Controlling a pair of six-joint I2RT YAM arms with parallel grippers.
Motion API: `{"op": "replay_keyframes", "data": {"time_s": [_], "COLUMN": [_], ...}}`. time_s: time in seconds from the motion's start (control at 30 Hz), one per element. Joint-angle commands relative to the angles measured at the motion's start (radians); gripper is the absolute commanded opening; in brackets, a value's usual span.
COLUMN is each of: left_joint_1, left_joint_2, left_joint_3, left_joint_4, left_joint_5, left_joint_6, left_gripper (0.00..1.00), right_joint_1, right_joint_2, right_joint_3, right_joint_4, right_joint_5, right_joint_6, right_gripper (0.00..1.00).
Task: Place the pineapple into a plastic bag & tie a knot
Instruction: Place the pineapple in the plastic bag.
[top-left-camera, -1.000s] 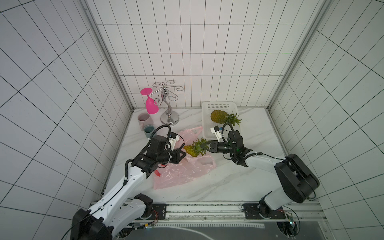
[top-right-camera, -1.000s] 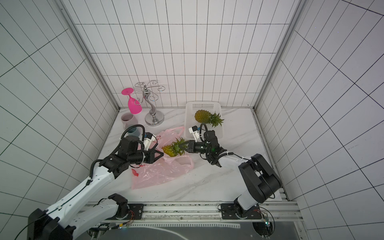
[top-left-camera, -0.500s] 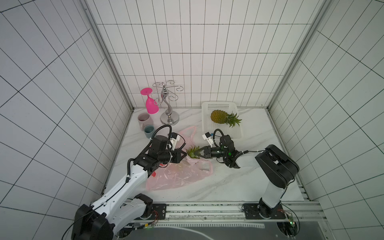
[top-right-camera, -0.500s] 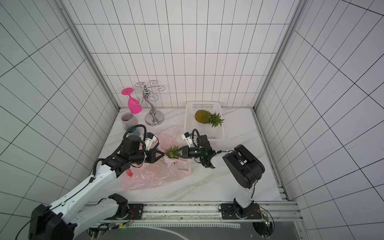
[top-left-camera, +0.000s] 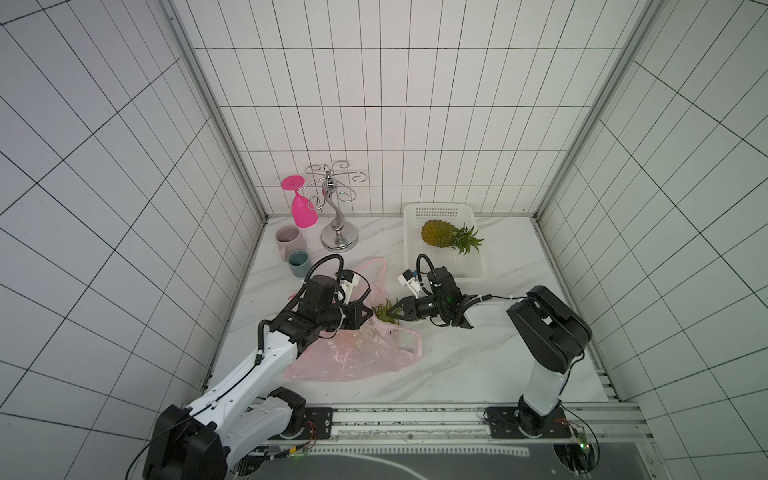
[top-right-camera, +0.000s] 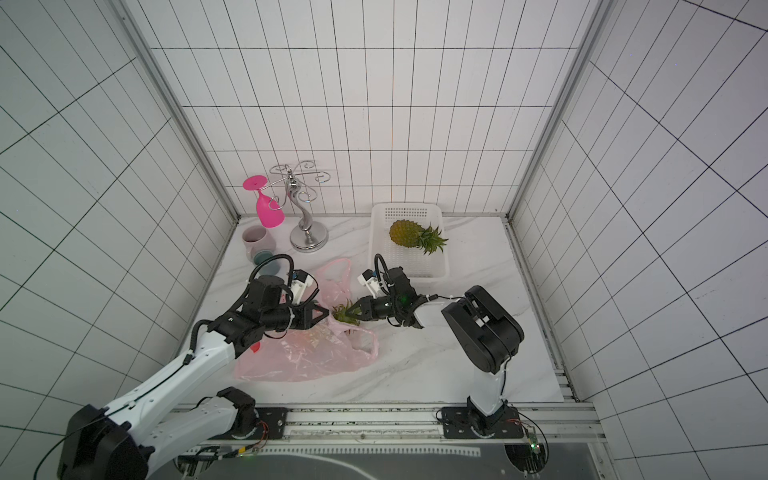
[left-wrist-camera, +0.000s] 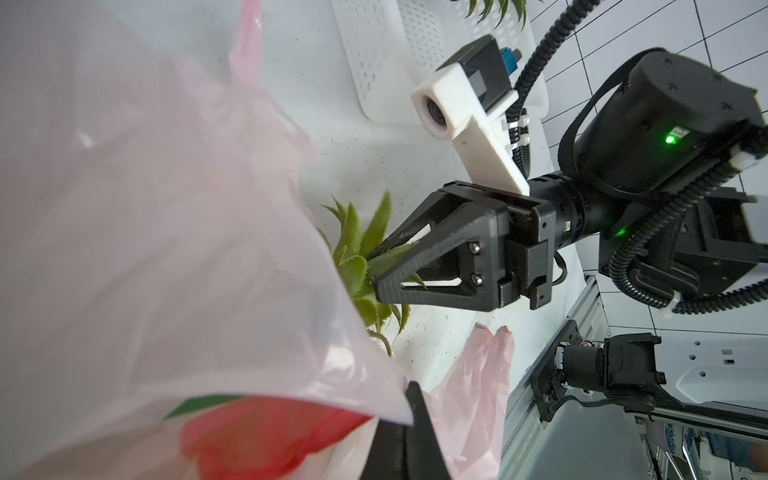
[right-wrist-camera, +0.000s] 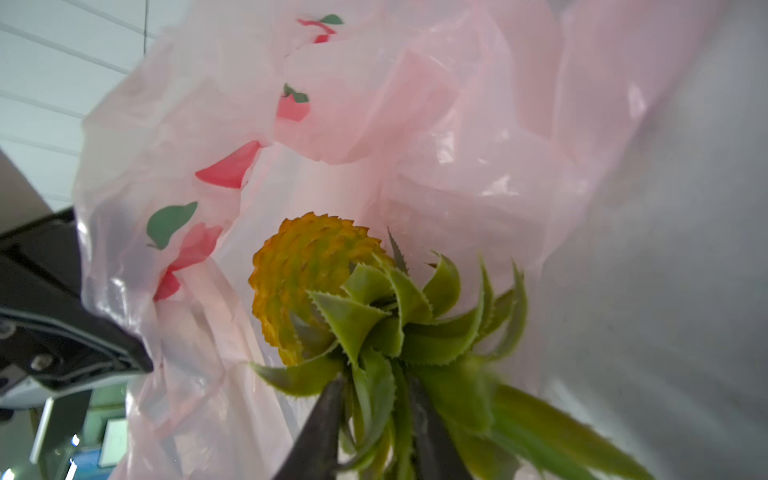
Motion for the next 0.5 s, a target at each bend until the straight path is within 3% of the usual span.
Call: {"op": "replay_keyframes", "data": {"time_s": [0.0, 0.1, 0.23, 0.47], "left_joint_1": [-0.009, -0.020, -0.035, -0.073], "left_joint_2": [-0.025, -0.037, -0.039, -0.057], "left_joint_3": [-0.029, -0.049, -0.060, -0.068], "left_joint_4": [0.038, 0.049, 0.056, 0.054], "left_joint_5": [-0.016, -0.021, -0.033, -0.065], "left_joint_6": [-0.028, -0.039, -0.047, -0.070], "left_gripper": [0.00, 0.00, 0.00, 0.00], "right_joint_1": [-0.051, -0.118, -0.213, -0.409], "right_joint_2": [-0.131, -0.220, -0.293, -0.291], "right_joint_3": [0.077, 0.122, 0.211, 0.367], "right_joint_4": [-0.168, -0.307, -0.453, -0.573], "right_joint_5": [0.037, 0.080, 0.155, 0.535], "right_joint_6": [-0.138, -0.223, -0.290, -0.327], "right_gripper": [0.54, 0.67, 0.70, 0.79]}}
